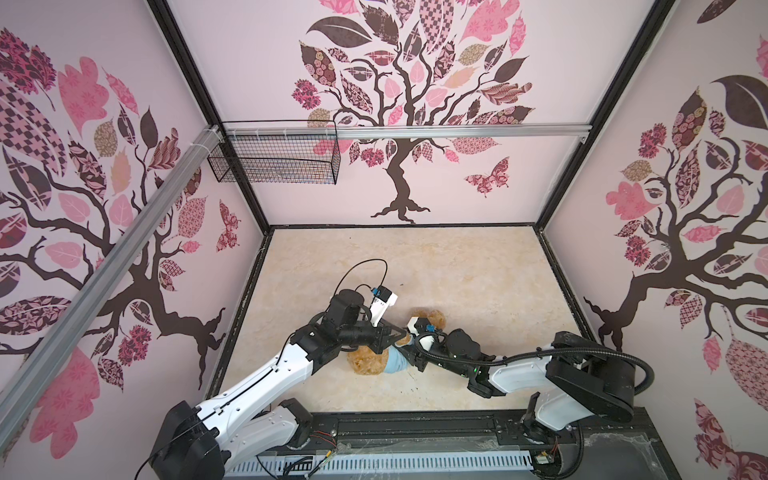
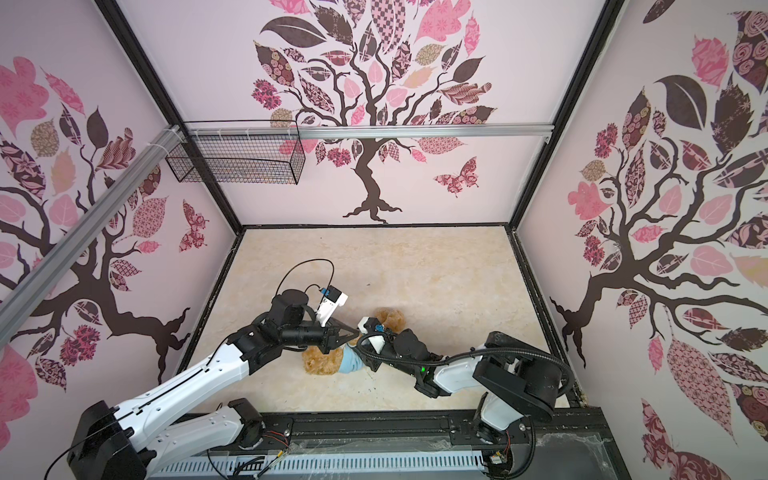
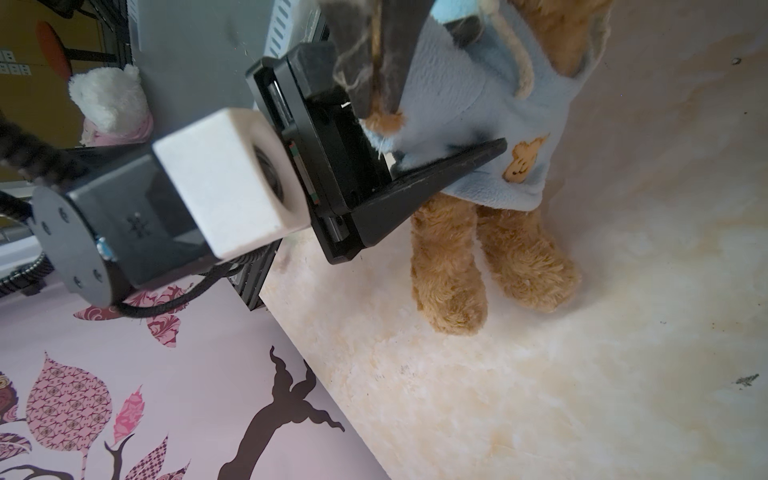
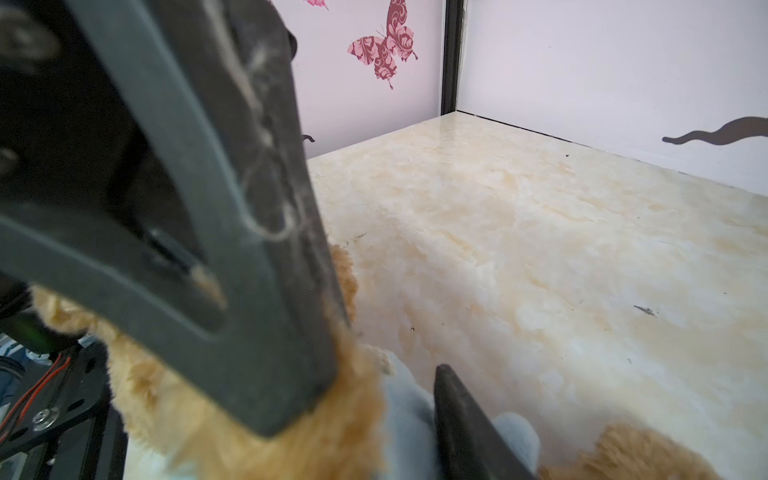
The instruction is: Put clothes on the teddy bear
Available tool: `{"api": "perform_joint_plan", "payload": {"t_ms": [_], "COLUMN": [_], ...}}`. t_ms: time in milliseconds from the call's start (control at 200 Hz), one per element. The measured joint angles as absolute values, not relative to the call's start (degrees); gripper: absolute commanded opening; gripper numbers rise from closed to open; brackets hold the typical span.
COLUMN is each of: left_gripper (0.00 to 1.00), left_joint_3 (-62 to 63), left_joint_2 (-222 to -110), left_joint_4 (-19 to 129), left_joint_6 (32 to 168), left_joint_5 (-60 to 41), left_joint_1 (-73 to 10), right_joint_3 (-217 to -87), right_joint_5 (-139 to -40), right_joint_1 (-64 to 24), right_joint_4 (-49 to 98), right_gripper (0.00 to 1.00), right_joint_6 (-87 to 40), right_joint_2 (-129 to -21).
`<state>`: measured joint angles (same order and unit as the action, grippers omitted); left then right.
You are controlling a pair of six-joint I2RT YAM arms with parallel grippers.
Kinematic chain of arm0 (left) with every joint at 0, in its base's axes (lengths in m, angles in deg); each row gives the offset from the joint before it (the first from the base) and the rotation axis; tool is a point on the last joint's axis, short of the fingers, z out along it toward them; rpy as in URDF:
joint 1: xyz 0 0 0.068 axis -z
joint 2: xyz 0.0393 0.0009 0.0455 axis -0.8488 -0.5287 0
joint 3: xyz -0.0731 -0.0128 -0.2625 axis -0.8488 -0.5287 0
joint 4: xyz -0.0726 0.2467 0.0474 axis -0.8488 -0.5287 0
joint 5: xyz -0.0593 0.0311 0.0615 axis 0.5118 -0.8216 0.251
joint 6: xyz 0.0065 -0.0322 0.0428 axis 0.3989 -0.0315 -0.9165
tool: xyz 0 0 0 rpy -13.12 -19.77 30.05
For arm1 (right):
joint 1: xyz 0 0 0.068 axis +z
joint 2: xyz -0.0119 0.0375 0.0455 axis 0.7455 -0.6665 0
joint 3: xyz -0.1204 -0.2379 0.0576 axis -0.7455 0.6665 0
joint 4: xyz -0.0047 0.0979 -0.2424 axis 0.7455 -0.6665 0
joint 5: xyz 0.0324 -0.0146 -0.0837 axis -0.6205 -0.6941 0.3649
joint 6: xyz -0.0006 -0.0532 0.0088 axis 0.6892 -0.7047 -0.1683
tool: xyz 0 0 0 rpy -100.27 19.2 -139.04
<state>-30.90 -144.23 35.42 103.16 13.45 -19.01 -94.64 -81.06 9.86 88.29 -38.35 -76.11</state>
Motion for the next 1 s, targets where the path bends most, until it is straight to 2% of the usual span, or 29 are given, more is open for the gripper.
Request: {"api": "perform_joint_plan", "payload": {"t_ms": [185, 320, 620, 825, 1000], "left_gripper": [0.00, 0.00, 0.00, 0.00, 0.00], "left_joint_3": [-30.2, -30.1, -25.9, -17.9, -15.7], "left_joint_2": [-145.2, -146.3, -151.1, -157.5, -161.2], "left_joint_4": [34.8, 34.9, 36.7, 35.7, 36.4], "left_joint_6": [103.0, 101.7, 92.5, 85.2, 82.5], "left_joint_5": [13.9, 15.0, 16.2, 14.8, 13.4], "left_joint_1": [-19.1, -21.0, -28.7, -32.2, -32.0], "right_joint_3": [-93.0, -92.6, -95.9, -98.7, -103.0], "right_joint_5": [-80.2, -80.1, -82.9, -88.7, -93.3], "right_joint_1": [10.1, 9.9, 7.7, -3.1, -16.3], "right_joint_4": [91.3, 89.3, 66.2, 51.9, 41.9], "right_gripper": [0.57, 0.69, 0.87, 0.87, 0.86], "right_joint_6": [-35.1, -33.7, -32.6, -28.9, -23.9], "right_joint_2": [-77.1, -75.8, -59.8, -48.2, -46.3]}}
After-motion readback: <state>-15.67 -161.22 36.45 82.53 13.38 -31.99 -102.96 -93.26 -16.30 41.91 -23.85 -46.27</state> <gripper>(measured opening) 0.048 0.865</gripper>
